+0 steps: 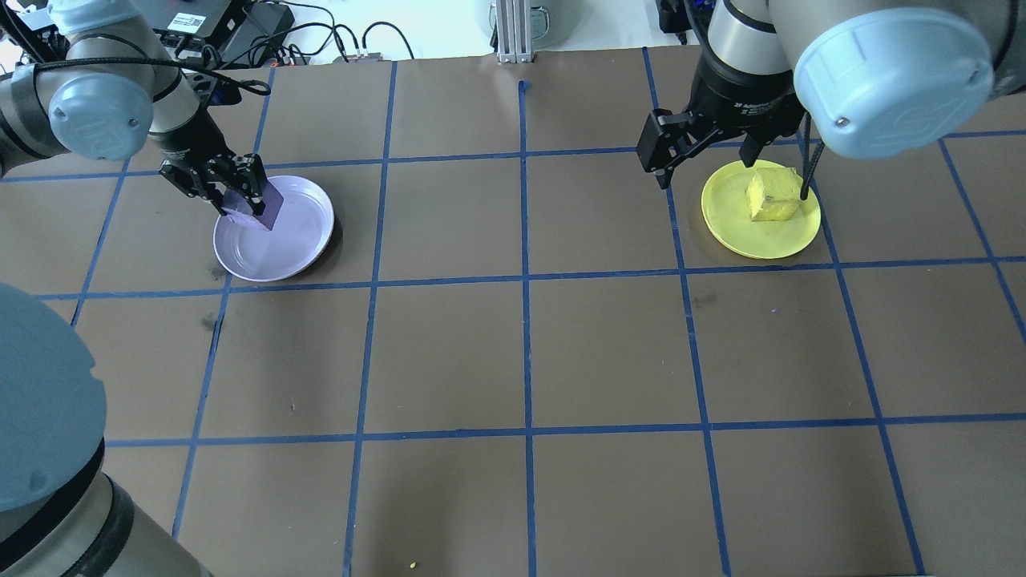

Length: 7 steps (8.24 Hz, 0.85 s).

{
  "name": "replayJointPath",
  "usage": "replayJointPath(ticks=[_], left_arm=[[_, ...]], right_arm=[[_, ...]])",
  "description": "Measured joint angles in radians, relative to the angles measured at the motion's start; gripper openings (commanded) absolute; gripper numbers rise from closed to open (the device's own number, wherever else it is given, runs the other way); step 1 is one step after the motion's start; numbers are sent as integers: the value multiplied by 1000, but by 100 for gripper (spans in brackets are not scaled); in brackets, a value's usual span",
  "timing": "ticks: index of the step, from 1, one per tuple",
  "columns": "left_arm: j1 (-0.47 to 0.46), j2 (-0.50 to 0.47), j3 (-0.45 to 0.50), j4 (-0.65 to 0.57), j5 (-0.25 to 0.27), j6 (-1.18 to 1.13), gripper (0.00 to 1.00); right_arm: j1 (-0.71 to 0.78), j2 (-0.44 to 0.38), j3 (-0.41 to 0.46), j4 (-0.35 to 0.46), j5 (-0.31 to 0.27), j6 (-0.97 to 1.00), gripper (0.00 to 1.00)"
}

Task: Sort blocks by color into plates

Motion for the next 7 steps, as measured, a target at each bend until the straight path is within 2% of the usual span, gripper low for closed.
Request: replayJointPath(ticks=[4,7], left_arm=[[-2,15,16,12,10,-35,100],[-12,118,42,-87,13,-143,100]], right_arm=[[0,1,0,-1,2,1,100],[0,0,0,-2,3,1,100]])
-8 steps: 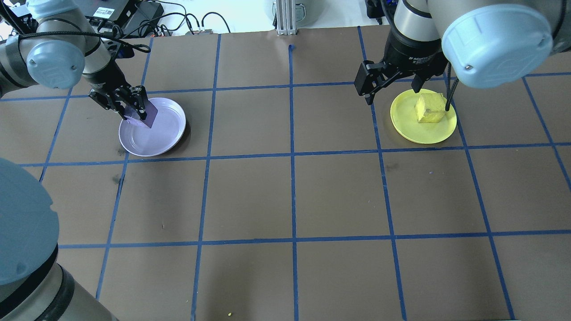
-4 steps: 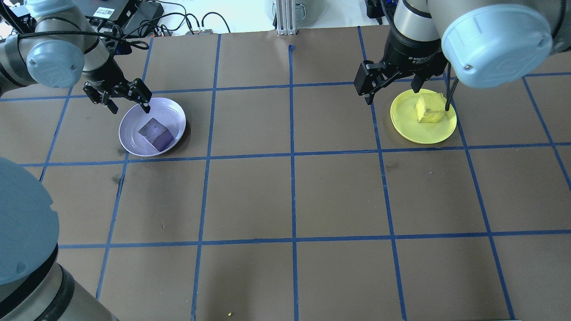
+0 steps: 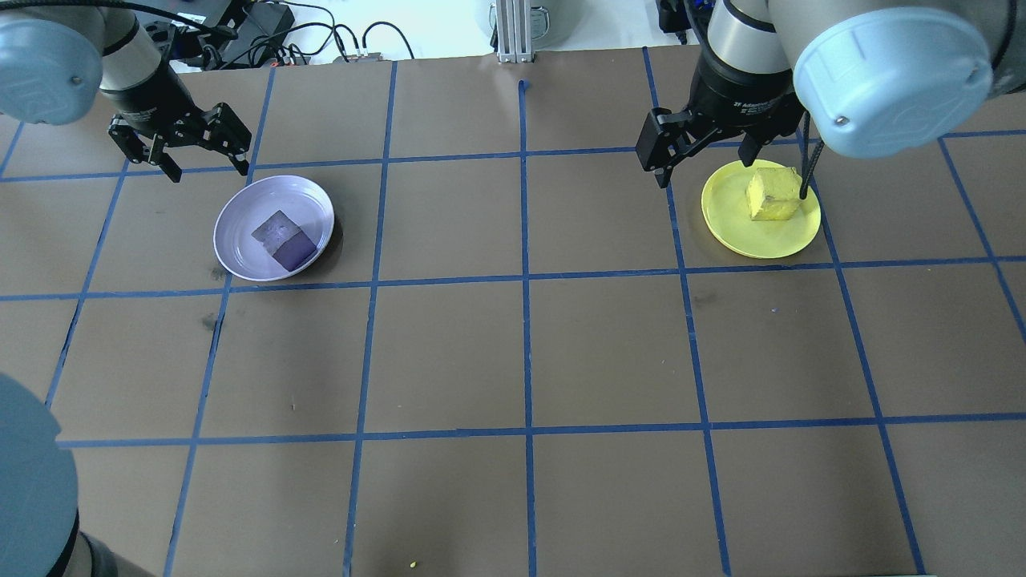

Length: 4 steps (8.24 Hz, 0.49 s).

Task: Sort blocks by color into plates

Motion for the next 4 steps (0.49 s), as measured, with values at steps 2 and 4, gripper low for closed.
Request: replayJointPath(ticks=[2,4], left_arm=[[-14,120,1,-77,-2,-82,100],[-45,199,0,-103,-8,-135,100]], right_arm=[[0,0,0,-1,0,-1,100],[0,1,0,-4,0,2,100]])
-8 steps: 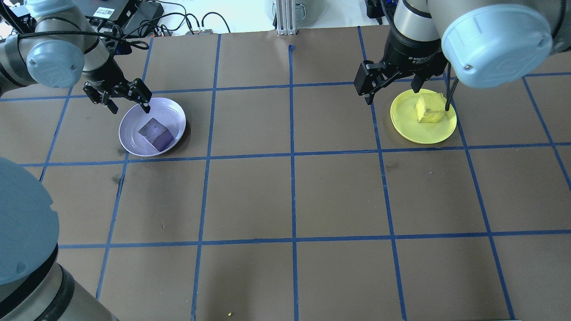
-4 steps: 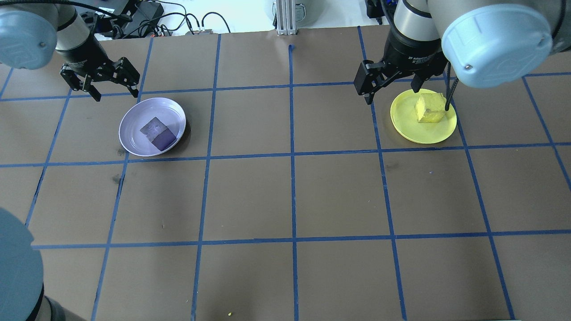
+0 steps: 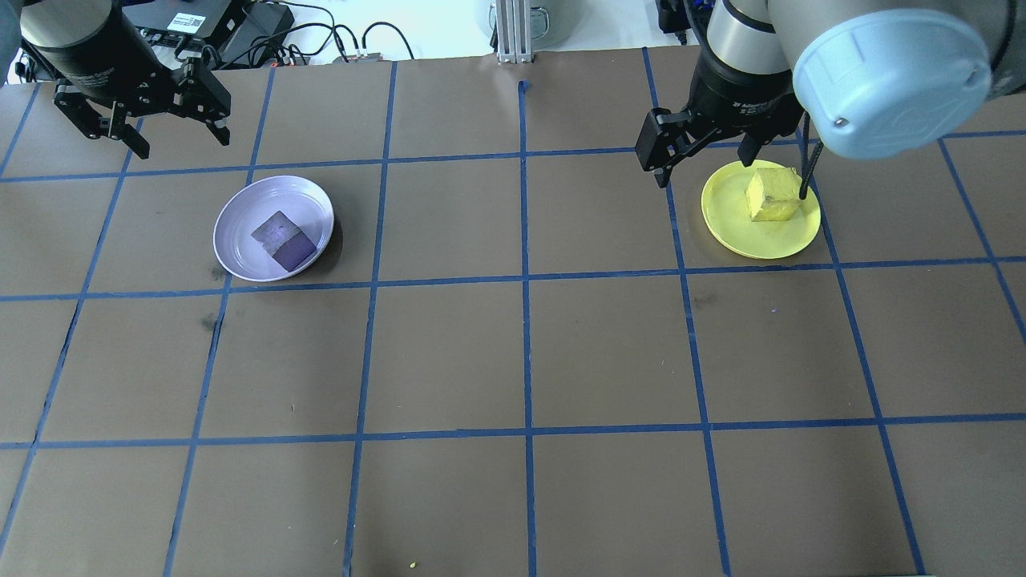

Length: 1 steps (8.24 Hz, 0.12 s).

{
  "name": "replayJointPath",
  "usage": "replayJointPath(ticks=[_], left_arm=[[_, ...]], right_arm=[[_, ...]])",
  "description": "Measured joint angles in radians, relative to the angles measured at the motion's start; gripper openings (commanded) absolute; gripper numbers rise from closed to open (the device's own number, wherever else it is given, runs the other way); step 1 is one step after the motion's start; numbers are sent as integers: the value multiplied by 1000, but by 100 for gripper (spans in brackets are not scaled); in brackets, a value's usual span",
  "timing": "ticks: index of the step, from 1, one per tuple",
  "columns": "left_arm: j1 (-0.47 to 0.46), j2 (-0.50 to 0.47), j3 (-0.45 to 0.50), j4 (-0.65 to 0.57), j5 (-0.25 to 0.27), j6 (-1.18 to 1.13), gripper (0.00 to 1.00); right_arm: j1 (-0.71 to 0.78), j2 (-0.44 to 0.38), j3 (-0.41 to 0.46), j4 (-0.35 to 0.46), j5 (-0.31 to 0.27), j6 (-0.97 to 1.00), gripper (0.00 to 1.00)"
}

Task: Sort blocks by color into plates

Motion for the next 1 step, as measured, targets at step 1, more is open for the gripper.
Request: replayJointPath(ticks=[1], left_arm=[[-22,17,-2,-3,-9,-11,100]], right_arm=[[0,0,0,-1,-1,-2,100]])
